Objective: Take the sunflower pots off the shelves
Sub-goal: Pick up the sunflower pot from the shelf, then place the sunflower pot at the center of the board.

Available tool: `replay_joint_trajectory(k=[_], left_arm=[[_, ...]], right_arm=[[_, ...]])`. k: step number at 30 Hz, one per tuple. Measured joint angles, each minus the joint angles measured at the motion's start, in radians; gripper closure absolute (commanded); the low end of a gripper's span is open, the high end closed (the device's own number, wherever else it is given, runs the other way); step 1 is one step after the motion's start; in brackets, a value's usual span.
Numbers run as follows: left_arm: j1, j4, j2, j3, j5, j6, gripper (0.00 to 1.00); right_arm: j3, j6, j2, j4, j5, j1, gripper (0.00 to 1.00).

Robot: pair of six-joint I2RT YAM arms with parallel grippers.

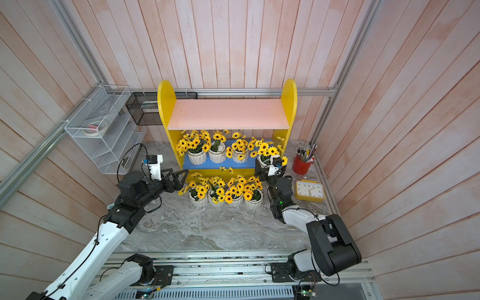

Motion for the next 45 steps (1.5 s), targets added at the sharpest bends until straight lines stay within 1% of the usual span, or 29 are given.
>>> replay_joint_trajectory(k=[9,12,16,18,20,23,26,29,34,40,45], left_arm=[[0.0,0.001,-0.001,0.0,-0.008,0.0,0.0],[0.0,0.0,-0.013,-0.003,-0.056,0.0,0.0],[0.0,-0.014,-0.044,-0.01,-0.173,-0.001,0.0],[0.0,-0.02,-0.055,-0.011,-0.235,-0.001,0.0],[0.0,-0.028,-0.063,-0.011,-0.291,-0.001,0.0],[0.001,-0.041,-0.065,-0.011,-0.352,-0.003,0.0],[0.005,-0.048,-0.065,-0.011,-0.383,-0.003,0.0],[0.007,-0.047,-0.069,-0.016,-0.394,-0.003,0.0],[0.008,-0.047,-0.074,-0.021,-0.397,0.001,0.0],[0.008,-0.044,-0.074,-0.022,-0.397,0.006,0.0],[0.008,-0.043,-0.074,-0.024,-0.39,0.009,0.0]], right_arm=[[-0.081,-0.086,-0.241,-0.056,0.105,0.227,1.0],[-0.101,-0.086,-0.298,-0.083,0.124,0.341,1.0],[-0.138,-0.085,-0.291,-0.076,0.151,0.539,1.0],[-0.164,-0.085,-0.242,-0.047,0.153,0.627,1.0],[-0.186,-0.086,-0.15,-0.004,0.155,0.702,1.0],[-0.195,-0.088,0.025,0.081,0.149,0.768,1.0],[-0.188,-0.092,0.211,0.2,0.146,0.809,1.0],[-0.161,-0.093,0.391,0.3,0.137,0.834,1.0],[-0.05,-0.084,0.604,0.375,0.093,0.845,1.0],[0.047,-0.063,0.758,0.422,0.061,0.845,1.0],[0.122,-0.051,0.842,0.477,0.043,0.844,1.0]])
